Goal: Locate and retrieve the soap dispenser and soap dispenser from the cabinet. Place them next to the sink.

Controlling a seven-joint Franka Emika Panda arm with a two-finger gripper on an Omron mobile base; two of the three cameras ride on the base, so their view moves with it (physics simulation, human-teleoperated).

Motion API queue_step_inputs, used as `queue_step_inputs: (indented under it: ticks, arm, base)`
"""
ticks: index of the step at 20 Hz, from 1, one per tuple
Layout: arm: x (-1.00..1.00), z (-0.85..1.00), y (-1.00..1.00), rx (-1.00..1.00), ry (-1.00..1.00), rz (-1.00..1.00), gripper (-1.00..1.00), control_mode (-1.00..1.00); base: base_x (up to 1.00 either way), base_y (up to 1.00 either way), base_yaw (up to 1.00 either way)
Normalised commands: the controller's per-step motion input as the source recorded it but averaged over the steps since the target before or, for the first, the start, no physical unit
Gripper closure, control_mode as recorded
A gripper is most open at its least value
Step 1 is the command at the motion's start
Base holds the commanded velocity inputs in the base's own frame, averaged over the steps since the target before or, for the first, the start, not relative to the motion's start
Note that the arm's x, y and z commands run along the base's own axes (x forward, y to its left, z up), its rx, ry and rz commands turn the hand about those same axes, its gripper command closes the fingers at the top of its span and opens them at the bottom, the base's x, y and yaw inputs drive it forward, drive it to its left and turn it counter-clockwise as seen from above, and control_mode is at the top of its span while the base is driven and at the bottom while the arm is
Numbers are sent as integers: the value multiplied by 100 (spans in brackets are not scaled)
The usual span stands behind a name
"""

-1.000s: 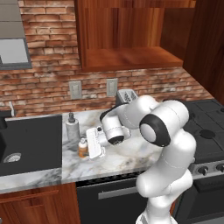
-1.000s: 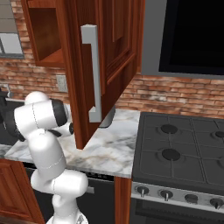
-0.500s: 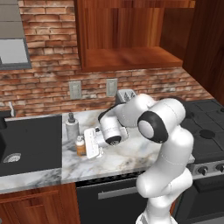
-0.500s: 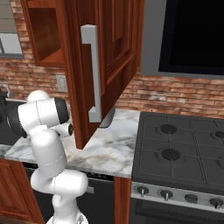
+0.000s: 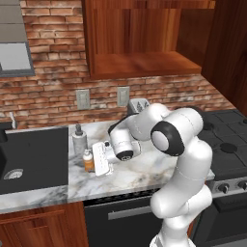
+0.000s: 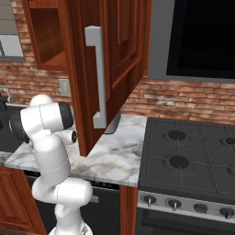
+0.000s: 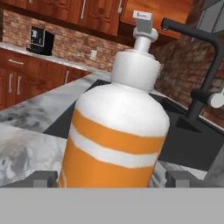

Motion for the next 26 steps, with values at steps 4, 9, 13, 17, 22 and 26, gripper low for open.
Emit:
queue_step_inputs:
  ticks: [4,9,13,17,22,26]
  arm:
    - [0,1,-18,0,0,0,-100,-100]
    - [0,16,-31,0,0,-1,-100,-100]
    - [0,19,-33,-2,0,-5,-100,-100]
    - [-6,25,-28,-6,0,-4,-100,-100]
    - [-14,31,-12,-19,0,-10,-100,-100]
    - [-13,35,-13,-27,0,-12,-100,-100]
  base:
    - [0,0,0]
    - [0,0,0]
    - [0,0,0]
    - [0,0,0]
    - [0,0,0]
    - [0,0,0]
